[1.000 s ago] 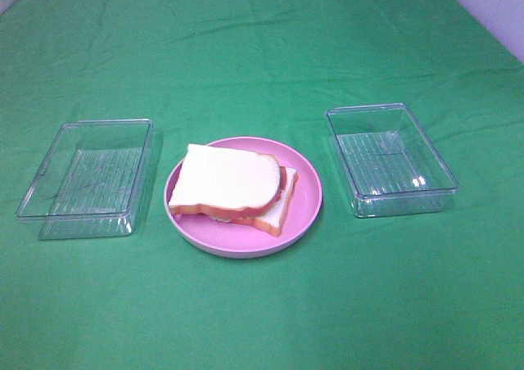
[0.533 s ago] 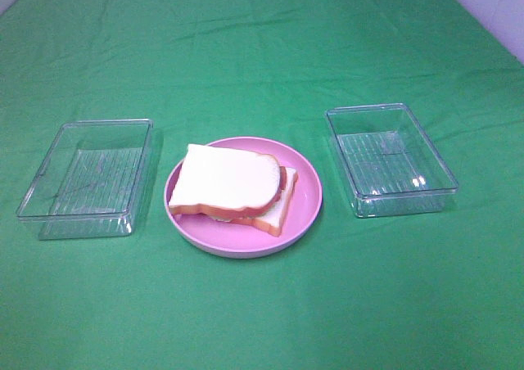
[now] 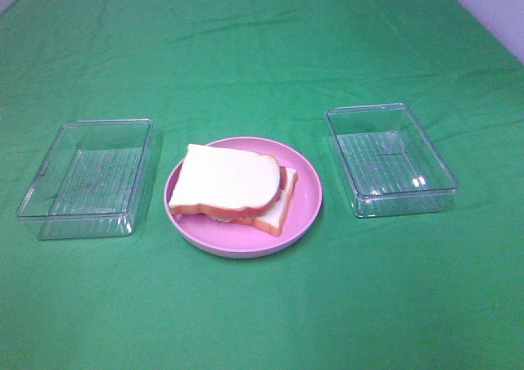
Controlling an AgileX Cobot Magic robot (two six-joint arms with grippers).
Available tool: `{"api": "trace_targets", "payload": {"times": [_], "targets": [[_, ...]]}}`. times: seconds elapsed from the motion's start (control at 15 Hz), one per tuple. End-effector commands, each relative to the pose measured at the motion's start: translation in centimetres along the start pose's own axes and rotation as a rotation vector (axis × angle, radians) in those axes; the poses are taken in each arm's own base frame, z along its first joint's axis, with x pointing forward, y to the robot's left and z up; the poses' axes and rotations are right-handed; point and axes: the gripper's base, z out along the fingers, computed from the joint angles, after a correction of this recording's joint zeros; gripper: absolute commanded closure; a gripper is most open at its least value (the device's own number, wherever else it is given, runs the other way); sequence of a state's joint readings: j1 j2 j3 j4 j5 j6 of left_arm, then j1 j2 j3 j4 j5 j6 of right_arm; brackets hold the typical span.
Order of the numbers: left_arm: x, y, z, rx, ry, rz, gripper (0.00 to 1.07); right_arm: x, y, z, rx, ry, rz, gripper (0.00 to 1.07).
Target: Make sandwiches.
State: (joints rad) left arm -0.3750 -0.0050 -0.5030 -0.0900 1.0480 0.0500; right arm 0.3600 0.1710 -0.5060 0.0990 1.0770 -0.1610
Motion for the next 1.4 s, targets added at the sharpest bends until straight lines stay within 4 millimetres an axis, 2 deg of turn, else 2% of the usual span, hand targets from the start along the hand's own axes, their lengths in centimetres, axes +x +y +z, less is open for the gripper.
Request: {"api": "trace_targets", "payload": {"times": [0.07, 0.27, 0.33, 0.47, 0.73, 0.93, 1.4], "targets": [[0.0, -0.1, 0.0, -0.040, -0.019, -0.021, 0.22, 0.0, 0.0, 0.0, 0.015, -0.014, 0.008, 0.31], [-0.1, -0.2, 0.1, -0.203, -0.024, -0.098, 0.22, -0.1, -0.3, 0.1, 0.153, -0.011, 0.144, 0.31], [-0.1, -0.2, 0.2, -0.289, -0.027, -0.139, 0.22, 0.1, -0.3, -0.2, 0.268, -0.030, 0.238, 0.31], [-0.1, -0.2, 0.2, -0.337, -0.029, -0.162, 0.22, 0.5, 0.0, -0.7, 0.317, -0.082, 0.256, 0.31], [0.0, -0.3, 0.0, -0.347, -0.044, -0.160, 0.22, 1.5, 0.9, -1.7, 0.320, -0.185, 0.213, 0.31], [0.0, -0.3, 0.0, -0.347, -0.044, -0.160, 0.22, 1.5, 0.8, -1.7, 0.253, -0.186, 0.171, 0.31], [0.0, -0.3, 0.0, -0.347, -0.044, -0.160, 0.22, 1.5, 0.8, -1.7, 0.250, -0.187, 0.170, 0.31]]}}
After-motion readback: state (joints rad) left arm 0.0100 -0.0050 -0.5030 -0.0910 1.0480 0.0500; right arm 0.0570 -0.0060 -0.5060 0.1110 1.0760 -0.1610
